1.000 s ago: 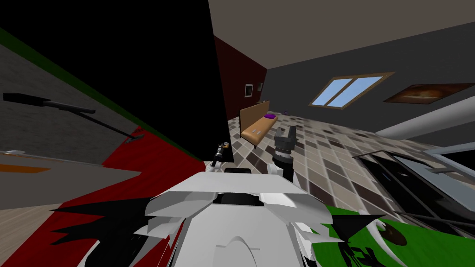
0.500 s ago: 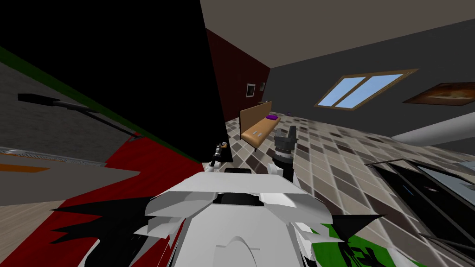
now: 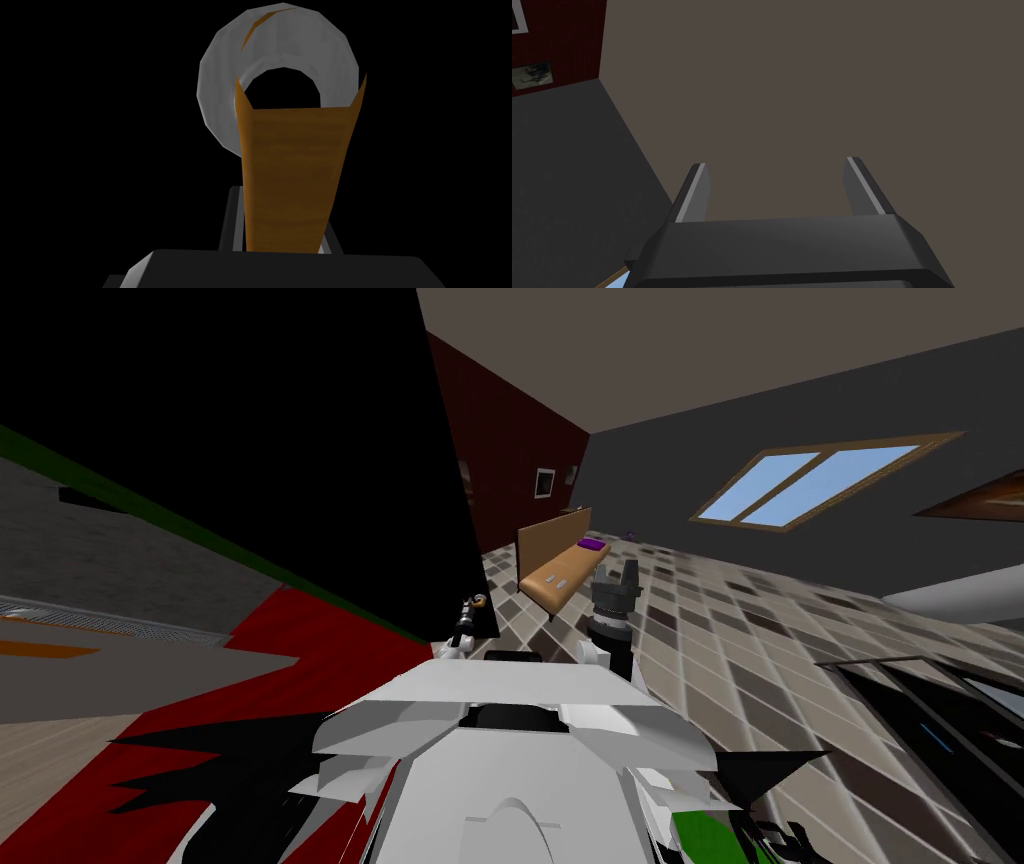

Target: Push the door open

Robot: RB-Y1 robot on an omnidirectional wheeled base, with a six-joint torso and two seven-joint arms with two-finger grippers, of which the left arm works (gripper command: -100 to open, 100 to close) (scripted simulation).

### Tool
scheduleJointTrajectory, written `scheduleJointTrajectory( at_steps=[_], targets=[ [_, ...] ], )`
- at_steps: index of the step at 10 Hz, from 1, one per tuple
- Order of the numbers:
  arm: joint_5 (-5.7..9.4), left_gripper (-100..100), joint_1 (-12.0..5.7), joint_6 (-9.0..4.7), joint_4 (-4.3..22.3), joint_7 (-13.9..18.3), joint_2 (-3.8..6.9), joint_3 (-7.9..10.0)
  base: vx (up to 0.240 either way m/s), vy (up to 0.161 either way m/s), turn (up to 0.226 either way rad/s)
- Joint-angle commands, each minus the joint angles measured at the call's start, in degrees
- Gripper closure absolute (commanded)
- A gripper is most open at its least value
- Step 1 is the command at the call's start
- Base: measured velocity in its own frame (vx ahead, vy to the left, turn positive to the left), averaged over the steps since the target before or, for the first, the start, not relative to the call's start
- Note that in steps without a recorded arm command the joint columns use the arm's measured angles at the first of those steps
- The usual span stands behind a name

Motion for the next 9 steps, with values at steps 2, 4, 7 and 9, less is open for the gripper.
scheduleJointTrajectory(
  at_steps=[2,4,7,9],
  targets=[
    [0.81,100,-0.25,-0.42,0.1,-0.6,-0.2,1.51,0.175,-0.114,0.074],
    [1.37,100,-0.27,-0.43,0.2,-1.1,-0.54,2.56,0.196,-0.09,0.062],
    [2.18,100,0.32,-0.1,-0.3,-1.5,0.2,4.1,0.117,-0.037,0.047],
    [2.78,100,0.38,-0.15,-0.3,-1.9,0.35,5.1,0.188,-0.059,0.058]
  ],
)
